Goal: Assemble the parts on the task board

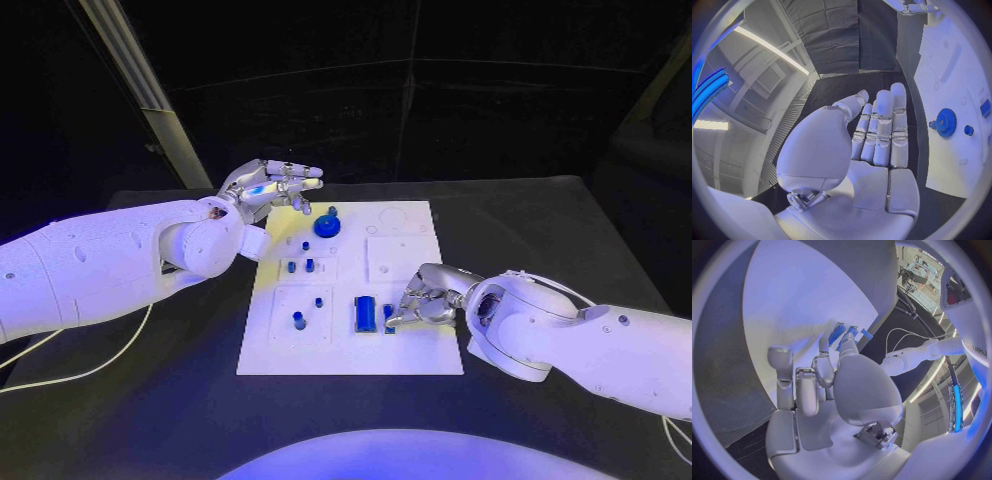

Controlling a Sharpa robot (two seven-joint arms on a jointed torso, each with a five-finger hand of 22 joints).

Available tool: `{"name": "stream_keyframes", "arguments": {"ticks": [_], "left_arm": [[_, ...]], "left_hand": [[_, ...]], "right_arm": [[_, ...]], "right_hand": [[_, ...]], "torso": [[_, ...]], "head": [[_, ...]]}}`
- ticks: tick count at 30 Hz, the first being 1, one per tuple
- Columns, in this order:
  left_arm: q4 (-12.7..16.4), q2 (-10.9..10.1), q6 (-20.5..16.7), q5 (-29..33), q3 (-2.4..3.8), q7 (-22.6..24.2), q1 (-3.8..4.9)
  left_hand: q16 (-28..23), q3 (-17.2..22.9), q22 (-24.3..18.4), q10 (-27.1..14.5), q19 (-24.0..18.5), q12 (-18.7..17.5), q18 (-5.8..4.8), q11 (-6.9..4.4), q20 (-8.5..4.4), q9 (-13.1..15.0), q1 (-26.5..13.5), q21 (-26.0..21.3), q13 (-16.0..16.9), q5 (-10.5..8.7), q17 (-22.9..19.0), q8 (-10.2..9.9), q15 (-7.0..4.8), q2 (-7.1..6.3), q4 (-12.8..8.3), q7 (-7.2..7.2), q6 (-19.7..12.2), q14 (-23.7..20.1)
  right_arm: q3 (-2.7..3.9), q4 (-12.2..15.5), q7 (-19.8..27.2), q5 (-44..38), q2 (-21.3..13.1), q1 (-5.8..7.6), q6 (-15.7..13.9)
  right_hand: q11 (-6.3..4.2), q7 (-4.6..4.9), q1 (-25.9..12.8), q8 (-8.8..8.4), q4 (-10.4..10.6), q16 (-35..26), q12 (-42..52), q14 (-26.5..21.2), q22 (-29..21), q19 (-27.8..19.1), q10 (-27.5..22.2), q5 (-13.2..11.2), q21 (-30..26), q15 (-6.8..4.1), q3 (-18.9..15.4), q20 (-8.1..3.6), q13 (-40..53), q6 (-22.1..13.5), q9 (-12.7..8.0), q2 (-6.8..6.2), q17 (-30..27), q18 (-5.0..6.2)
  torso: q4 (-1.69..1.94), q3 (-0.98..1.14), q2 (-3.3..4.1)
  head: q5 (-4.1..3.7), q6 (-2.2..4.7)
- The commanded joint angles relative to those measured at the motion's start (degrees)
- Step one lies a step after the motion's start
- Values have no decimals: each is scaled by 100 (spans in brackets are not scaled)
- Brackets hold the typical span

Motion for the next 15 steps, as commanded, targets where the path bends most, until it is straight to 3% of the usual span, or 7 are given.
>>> {"name": "stream_keyframes", "arguments": {"ticks": [1, 15], "left_arm": [[10, 1, 62, 16, 3, 25, 9], [-1, -2, 61, 16, -2, 25, 9]], "left_hand": [[-5, -3, 2, -28, 14, 30, 76, -8, 0, -1, 61, -17, -6, 32, -6, 17, 3, -2, -27, -8, -37, -51], [-5, 2, 4, -32, 12, 38, 76, -8, -1, -1, 71, -14, -6, 32, -12, 20, 3, 3, -38, -7, -39, -55]], "right_arm": [[1, -4, -133, -176, 19, 5, 156], [0, -67, -246, -391, 101, 4, 325]], "right_hand": [[14, -1, 80, -30, -47, -36, 5, 511, 4, -28, 20, 29, -34, 15, 11, 4, 3, -25, 11, 13, 1064, -87], [11, -4, 164, -29, -113, -34, 2, 512, 17, -23, 19, 47, -29, 13, 9, 4, 4, -21, 18, 27, 1068, -89]], "torso": [[-4, 3, 4], [-8, 12, 5]], "head": [[6, -19], [20, -56]]}}
